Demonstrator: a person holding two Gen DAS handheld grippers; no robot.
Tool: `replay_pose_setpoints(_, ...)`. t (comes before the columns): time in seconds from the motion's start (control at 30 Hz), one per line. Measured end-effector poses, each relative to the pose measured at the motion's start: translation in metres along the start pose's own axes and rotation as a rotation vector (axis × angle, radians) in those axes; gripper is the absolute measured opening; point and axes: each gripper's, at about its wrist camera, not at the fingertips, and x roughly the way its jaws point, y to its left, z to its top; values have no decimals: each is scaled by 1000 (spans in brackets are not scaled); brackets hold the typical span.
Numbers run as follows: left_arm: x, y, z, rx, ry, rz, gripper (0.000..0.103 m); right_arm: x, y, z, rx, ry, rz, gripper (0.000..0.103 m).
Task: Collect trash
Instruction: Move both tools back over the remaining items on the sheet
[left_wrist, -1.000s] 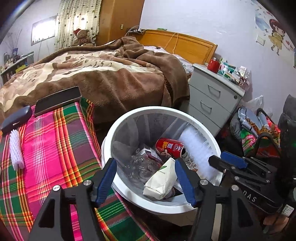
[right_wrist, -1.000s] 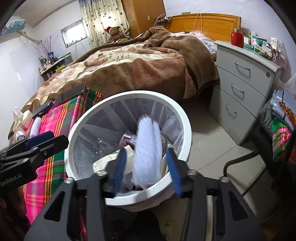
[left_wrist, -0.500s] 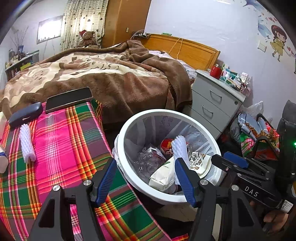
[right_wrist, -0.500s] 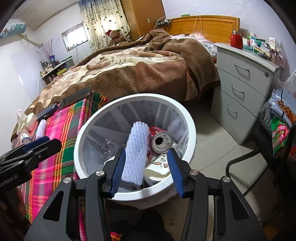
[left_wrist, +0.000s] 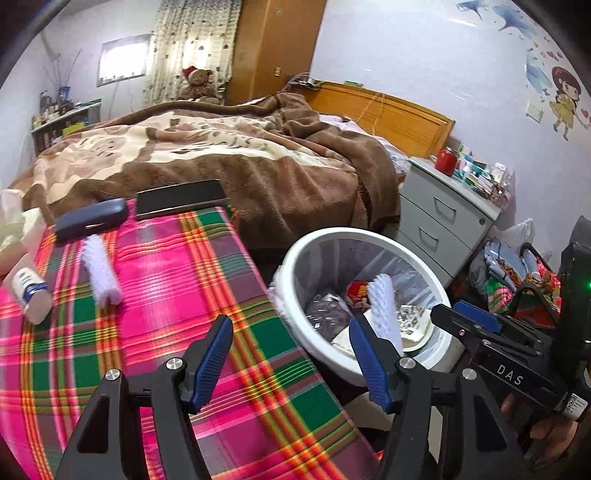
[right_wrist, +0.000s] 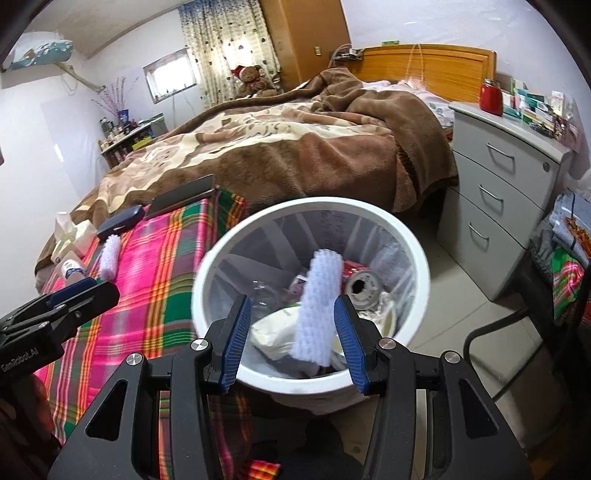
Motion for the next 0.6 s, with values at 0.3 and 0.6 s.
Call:
replay_pose_setpoints(0.3,-27,36,-3,-49,-34,47,65,3,32,3,-46,-12,42,48)
replay_pose_setpoints(0.6,-50,83,-7,-103,-54,116,65,11,71,4,-107,-9,94,48)
